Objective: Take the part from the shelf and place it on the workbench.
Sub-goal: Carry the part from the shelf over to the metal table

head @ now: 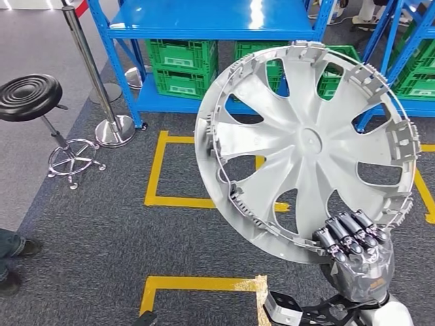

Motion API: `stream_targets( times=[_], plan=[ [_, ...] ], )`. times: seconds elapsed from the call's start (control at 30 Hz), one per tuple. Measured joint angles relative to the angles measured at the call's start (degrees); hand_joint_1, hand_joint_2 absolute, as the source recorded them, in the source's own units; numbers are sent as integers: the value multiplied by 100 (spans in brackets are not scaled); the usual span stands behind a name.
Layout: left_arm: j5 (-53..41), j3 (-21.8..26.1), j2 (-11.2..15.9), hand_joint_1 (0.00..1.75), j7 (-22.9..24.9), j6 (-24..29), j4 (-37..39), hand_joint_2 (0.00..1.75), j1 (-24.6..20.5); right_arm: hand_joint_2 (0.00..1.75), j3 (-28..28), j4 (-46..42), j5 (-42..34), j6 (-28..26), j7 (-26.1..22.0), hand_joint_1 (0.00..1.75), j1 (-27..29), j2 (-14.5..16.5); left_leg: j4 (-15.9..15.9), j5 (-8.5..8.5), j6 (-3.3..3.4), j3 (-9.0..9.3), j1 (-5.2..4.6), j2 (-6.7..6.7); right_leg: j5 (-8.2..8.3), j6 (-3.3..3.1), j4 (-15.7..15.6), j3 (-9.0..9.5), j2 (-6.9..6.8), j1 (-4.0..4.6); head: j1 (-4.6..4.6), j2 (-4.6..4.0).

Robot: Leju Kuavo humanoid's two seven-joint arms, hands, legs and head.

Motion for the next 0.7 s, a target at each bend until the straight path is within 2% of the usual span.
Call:
stream_targets(
  times=[0.07,0.13,0.17,0.27,0.3,0.33,0.37,0.43,0.47,0.5,0.57,0.63,0.7],
  plan=[
    [0,0,2,0,2,0,0,175,0,175,15,7,-1,0,6,175,4,0,38,-16,-46,-17,-1,-2,-48,-142,26,5,19,20,-16,1],
    [0,0,2,0,4,-2,0,175,-3,175,21,8,-1,0,19,175,5,0,151,-99,-83,-50,17,0,-68,-227,40,23,16,22,-38,1],
    [0,0,2,0,4,-5,0,175,-8,175,25,9,-1,0,32,175,0,0,356,-210,-104,-141,21,1,-79,-264,39,43,11,22,-48,1],
    [-10,1,8,0,1,-8,0,175,-9,175,38,13,-4,0,98,175,-30,0,1470,-639,-123,-724,20,1,-114,-331,39,86,4,55,-63,-1],
    [-14,2,9,0,-4,-4,0,175,-9,175,43,18,-4,0,120,175,-35,0,1708,-663,-109,-874,16,1,-128,-346,40,102,8,70,-63,-1],
    [-15,2,10,0,-8,-2,0,175,-10,175,49,23,-4,0,136,175,-37,0,1730,-568,-84,-926,9,1,-146,-360,40,125,17,86,-63,-1],
    [-15,2,10,0,-12,-1,0,175,-13,175,59,27,-3,0,155,175,-37,0,1535,-369,-47,-876,-3,-1,-167,-367,40,156,29,101,-63,-1],
    [-15,2,23,0,-13,-2,0,175,-9,175,86,31,-3,0,189,175,-41,0,825,85,67,-603,-46,-8,-216,-365,37,196,51,120,-56,-1],
    [-15,1,31,0,-13,-4,0,175,-5,175,102,33,-2,-1,207,175,-49,0,526,214,118,-485,-72,-12,-238,-349,41,204,65,126,-54,0],
    [-15,1,39,0,-13,-6,0,175,-5,175,114,36,-2,-2,219,175,-57,0,317,251,138,-409,-90,-13,-257,-329,53,189,71,130,-55,-1],
    [-16,1,42,0,-12,-18,0,175,-8,175,132,41,-3,-4,242,175,-68,0,170,206,48,-373,-103,-17,-274,-301,67,165,72,127,-63,1],
    [-17,3,49,0,-11,-36,0,175,-4,175,149,48,-3,-3,274,175,-69,0,146,184,-28,-372,-105,-30,-277,-299,53,164,54,114,-65,0],
    [-17,4,52,0,-11,-66,0,175,-3,175,174,54,-2,-3,316,175,-78,0,147,177,-5,-371,-113,-39,-275,-294,25,186,46,109,-64,0]
  ],
)
